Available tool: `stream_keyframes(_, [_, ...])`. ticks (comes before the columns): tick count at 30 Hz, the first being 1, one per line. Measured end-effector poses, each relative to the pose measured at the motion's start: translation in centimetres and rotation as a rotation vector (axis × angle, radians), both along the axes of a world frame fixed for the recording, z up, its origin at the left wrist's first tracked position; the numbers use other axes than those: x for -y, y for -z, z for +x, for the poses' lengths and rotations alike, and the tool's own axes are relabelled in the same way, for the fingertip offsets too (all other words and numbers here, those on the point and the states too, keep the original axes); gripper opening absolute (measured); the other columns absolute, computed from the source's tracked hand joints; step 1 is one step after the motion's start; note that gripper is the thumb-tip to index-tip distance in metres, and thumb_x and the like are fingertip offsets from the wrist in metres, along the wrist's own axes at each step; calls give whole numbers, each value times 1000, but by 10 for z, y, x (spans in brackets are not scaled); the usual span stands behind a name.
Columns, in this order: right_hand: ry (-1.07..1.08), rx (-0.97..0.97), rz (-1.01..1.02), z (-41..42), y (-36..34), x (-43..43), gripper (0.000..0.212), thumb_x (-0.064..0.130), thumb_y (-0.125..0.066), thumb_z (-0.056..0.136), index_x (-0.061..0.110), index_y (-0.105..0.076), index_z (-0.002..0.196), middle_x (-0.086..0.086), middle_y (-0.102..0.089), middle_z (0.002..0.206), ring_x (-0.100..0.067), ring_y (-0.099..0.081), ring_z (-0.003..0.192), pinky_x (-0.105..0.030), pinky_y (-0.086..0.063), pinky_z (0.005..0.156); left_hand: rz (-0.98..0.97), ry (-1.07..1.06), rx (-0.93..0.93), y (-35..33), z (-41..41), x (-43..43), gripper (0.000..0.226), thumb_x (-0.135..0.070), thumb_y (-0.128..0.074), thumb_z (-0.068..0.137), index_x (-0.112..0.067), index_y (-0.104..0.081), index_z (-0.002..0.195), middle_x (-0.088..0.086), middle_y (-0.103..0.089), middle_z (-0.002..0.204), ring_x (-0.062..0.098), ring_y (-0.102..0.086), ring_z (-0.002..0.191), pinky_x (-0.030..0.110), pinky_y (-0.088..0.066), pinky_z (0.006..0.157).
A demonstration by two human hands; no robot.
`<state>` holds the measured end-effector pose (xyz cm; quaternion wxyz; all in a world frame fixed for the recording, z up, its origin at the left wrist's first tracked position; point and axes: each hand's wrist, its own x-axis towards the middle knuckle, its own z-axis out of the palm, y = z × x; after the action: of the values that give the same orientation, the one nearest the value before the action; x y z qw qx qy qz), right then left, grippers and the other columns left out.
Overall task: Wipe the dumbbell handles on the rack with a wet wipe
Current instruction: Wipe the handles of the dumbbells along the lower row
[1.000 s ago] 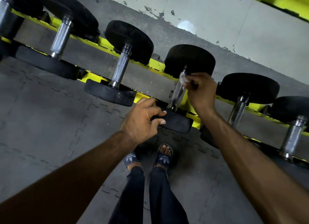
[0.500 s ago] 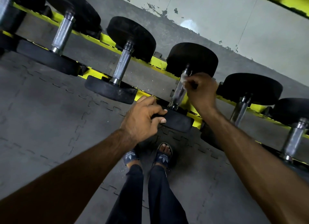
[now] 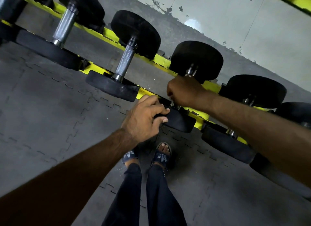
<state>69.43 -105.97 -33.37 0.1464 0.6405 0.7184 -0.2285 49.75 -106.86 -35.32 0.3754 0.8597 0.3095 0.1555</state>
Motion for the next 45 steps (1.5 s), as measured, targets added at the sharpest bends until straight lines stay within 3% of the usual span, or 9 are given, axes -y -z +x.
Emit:
stream_keyframes(5, [-6, 269, 137, 6, -6, -21, 25, 0, -51, 86, -2, -65, 107, -23, -63, 106, -42, -50, 112, -42, -42, 75, -15, 1, 23, 1, -1, 0, 17, -23, -78, 80, -10, -74, 90, 0, -54, 86, 26, -56, 90, 43, -52, 70])
stream_keyframes(11, [-75, 10, -40, -9, -1, 3, 9, 4, -56, 88, 4, -64, 92, -18, -59, 104, -36, -53, 107, -37, -35, 67, -8, 40, 9, 0, -1, -5, 20, -26, -77, 80, -9, -74, 90, 0, -54, 85, 25, -54, 88, 42, -51, 69])
stream_keyframes(16, [104, 216, 159, 6, -4, 0, 19, -1, -52, 87, -10, -63, 101, -24, -48, 123, -42, -39, 122, -45, -41, 73, 8, 69, -10, -2, 0, -10, 21, -28, -78, 80, -10, -74, 91, 1, -55, 85, 25, -54, 87, 42, -50, 71])
stream_keyframes(22, [60, -90, -48, -1, -6, 14, 12, 8, -63, 83, 16, -55, 77, -6, -46, 84, -27, -51, 79, -24, -23, 52, 24, 129, -7, -3, 0, -17, 23, -29, -79, 78, -10, -75, 91, 0, -55, 82, 23, -53, 84, 39, -50, 69])
stream_keyframes(27, [257, -22, 164, 15, 14, 7, 9, -5, -57, 83, 1, -64, 86, -17, -53, 99, -38, -52, 102, -40, -45, 74, 35, 185, -18, -4, 0, -24, 24, -32, -77, 79, -11, -76, 89, 1, -56, 81, 21, -52, 82, 35, -48, 68])
stream_keyframes(33, [151, -169, -168, -1, 3, 3, 33, 6, -68, 75, 21, -46, 56, 1, -49, 69, -29, -60, 71, -40, -56, 65, 61, 214, 9, 0, -1, -26, 22, -29, -79, 79, -12, -76, 93, 0, -55, 80, 21, -52, 80, 36, -50, 65])
stream_keyframes(37, [205, 27, 28, -1, 0, -7, 21, -3, -55, 80, 9, -46, 65, -14, -53, 83, -31, -55, 78, -32, -40, 60, 75, 225, 7, -3, -1, -27, 22, -31, -76, 80, -10, -76, 89, 1, -56, 79, 21, -53, 80, 36, -52, 64])
stream_keyframes(40, [80, 22, -196, -10, -12, -12, 9, 2, -57, 86, 8, -58, 81, -7, -56, 84, -28, -61, 83, -26, -39, 58, 95, 265, 9, -1, 0, -32, 24, -33, -75, 81, -11, -76, 89, 1, -55, 79, 21, -53, 79, 37, -51, 62])
stream_keyframes(45, [216, 97, -93, -14, -7, -25, 9, -1, -51, 89, 2, -60, 89, -20, -60, 112, -37, -59, 104, -41, -48, 81, 106, 296, 2, 0, 1, -35, 25, -35, -74, 82, -11, -75, 90, 1, -54, 79, 23, -53, 77, 38, -50, 60])
